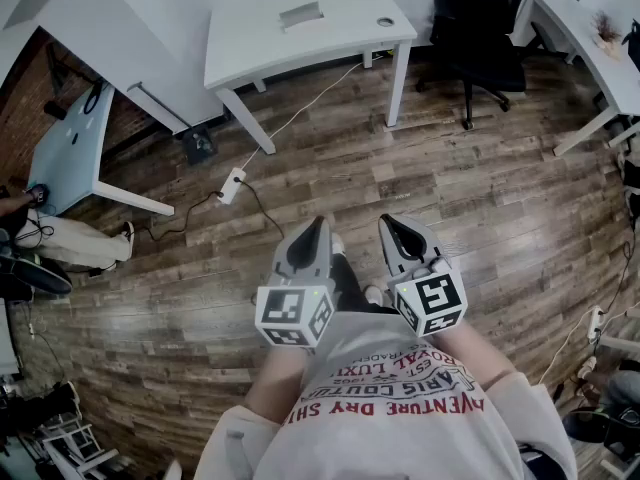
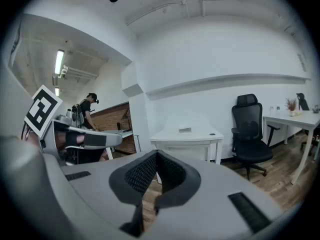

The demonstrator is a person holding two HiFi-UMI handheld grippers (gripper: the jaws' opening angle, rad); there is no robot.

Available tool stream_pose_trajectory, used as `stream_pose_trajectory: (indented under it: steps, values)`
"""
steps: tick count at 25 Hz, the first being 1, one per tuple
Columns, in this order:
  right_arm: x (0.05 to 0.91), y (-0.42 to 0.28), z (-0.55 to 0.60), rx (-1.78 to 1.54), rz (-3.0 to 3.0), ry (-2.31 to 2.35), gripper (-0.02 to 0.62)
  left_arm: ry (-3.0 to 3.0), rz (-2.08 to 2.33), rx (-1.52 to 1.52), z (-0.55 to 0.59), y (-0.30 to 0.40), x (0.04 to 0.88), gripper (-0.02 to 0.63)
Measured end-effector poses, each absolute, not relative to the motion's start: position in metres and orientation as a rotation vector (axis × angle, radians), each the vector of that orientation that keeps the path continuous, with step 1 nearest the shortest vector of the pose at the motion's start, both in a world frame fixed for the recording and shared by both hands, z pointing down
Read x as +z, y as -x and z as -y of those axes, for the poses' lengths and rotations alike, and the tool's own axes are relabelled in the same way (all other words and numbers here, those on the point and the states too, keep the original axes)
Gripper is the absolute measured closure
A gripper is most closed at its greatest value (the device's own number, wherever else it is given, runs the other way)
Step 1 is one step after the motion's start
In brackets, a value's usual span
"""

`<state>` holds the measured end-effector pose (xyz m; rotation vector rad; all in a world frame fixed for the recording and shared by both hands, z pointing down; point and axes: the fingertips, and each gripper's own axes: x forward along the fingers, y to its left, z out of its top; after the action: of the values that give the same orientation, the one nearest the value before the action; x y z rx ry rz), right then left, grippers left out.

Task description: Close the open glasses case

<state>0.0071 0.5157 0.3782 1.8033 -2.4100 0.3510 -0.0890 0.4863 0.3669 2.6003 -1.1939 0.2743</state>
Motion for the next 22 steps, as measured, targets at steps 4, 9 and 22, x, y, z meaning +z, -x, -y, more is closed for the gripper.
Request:
stream_pose_trajectory:
  steps: [4, 9, 22]
  values:
    - [0.385, -0.007, -0.515, 0.353, 2.408, -1.793, 0.583, -2.587, 1.198, 0.276, -0.484, 0.09, 0.374, 0.601]
    - [0.393, -0.007, -0.511, 0.383, 2.397, -1.789, 0.583, -2.571, 1.193, 0.291, -0.48, 0.091, 0.382, 0.601]
    - [0.414, -0.017, -0.468, 0.505, 2.308, -1.831, 0.583, -2.489, 1.146, 0.347, -0.435, 0.095, 0.407, 0.601]
